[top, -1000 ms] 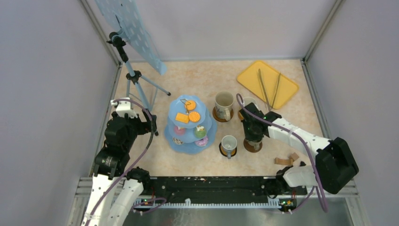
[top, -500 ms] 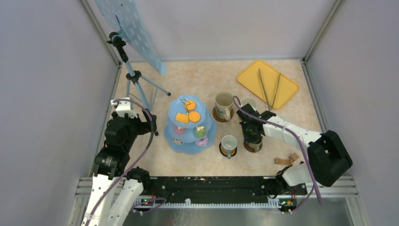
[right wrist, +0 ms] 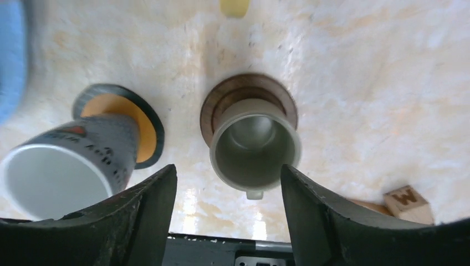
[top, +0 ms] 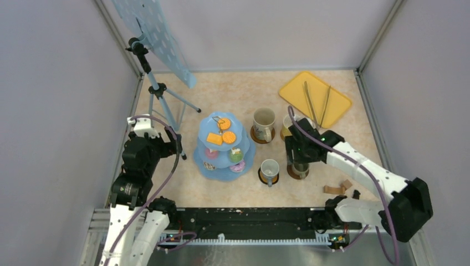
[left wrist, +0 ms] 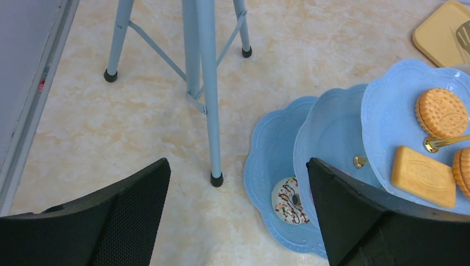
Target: Serve the afternoon tea
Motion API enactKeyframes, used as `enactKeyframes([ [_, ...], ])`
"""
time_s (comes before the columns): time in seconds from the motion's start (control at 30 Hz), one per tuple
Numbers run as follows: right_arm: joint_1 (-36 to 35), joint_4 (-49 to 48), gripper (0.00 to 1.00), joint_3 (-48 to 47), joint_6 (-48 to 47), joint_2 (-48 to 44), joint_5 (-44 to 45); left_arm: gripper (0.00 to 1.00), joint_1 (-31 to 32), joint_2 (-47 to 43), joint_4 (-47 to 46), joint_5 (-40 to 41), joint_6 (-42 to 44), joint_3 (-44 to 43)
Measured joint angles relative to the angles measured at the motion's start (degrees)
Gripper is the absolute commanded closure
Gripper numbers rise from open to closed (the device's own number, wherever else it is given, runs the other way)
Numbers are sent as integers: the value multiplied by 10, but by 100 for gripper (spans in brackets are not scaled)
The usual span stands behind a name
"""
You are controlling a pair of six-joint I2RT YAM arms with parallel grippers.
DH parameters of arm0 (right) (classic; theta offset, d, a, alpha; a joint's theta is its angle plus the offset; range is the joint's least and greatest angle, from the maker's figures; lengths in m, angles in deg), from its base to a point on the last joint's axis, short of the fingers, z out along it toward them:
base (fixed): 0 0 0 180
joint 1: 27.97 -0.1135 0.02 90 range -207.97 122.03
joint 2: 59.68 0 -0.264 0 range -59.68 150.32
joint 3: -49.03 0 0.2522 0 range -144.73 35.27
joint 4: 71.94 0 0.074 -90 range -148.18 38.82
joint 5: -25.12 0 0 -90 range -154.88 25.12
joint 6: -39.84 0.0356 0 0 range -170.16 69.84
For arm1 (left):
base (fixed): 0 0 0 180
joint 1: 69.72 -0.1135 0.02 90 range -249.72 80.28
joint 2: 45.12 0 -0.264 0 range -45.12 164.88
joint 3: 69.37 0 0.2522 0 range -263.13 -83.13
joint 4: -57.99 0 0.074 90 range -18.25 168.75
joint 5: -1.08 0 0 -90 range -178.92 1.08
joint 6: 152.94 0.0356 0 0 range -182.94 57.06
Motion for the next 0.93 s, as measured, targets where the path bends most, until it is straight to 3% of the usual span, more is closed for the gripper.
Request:
enactKeyframes([
  [0.2,0,20,21,-95,-12,-98,84,1,-23,0,1,-24,6,-1],
  [0.33,0,-10,15,-149,-39,-165,118,1,-26,12,4,-90,17,-31],
  [0.5,0,-44,13,-184,-83,-276,123,1,-26,38,-39,-199,8,-146],
  [0.7,0,-65,13,-244,-117,-408,126,1,-26,46,-112,-272,-13,-249],
  [0.93,0,-122,12,-204,-143,-525,112,1,-5,57,-122,-299,-16,-287],
])
